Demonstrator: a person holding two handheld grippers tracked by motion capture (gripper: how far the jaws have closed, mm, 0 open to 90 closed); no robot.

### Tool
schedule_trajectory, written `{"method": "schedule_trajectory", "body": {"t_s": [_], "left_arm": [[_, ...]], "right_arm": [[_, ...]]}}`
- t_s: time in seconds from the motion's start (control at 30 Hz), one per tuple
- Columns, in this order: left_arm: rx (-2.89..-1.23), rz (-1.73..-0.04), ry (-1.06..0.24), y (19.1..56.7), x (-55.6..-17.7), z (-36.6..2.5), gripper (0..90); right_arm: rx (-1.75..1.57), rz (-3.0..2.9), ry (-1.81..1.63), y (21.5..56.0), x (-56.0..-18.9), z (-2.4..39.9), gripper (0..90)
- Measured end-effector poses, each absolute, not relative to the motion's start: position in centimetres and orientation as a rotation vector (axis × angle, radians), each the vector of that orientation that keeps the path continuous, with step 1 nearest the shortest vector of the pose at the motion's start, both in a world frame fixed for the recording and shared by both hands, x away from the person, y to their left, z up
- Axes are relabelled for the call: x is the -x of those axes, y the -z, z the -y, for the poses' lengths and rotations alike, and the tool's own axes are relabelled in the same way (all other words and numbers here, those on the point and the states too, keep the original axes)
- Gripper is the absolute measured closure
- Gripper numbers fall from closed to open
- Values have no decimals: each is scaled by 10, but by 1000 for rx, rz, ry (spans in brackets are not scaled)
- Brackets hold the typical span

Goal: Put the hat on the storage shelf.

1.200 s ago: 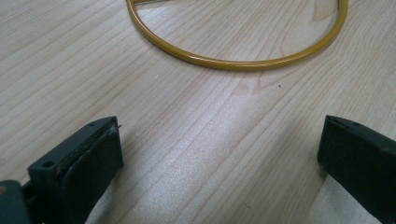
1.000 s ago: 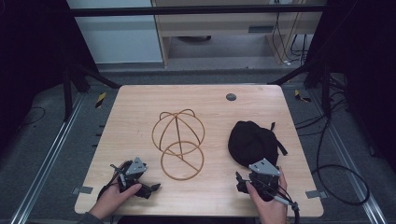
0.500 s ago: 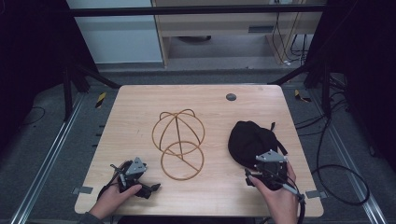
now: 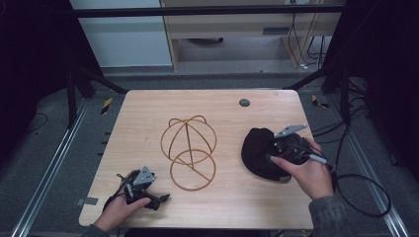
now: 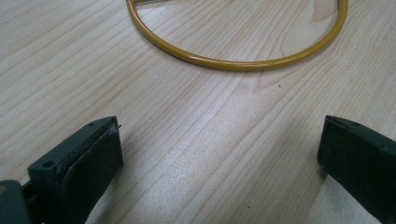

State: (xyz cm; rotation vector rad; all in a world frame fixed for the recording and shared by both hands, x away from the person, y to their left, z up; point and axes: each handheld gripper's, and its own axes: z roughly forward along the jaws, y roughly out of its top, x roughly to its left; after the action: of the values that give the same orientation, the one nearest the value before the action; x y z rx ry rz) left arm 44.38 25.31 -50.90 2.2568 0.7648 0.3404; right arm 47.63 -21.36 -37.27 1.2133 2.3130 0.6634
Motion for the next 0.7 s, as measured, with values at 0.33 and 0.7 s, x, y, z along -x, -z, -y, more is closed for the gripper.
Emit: {"method": "schedule_trajectory", "body": {"t_s": [0.33,0.7], "left_arm": [[-2256,-767,-342,509,-443,-253,0],[-2251,-770,-341,509,-443,-252,0]], "right_arm": [[-1248,-2425,-604,366,-526,213,319],[-1268,-2508,-554,387,-554,206,372]]}}
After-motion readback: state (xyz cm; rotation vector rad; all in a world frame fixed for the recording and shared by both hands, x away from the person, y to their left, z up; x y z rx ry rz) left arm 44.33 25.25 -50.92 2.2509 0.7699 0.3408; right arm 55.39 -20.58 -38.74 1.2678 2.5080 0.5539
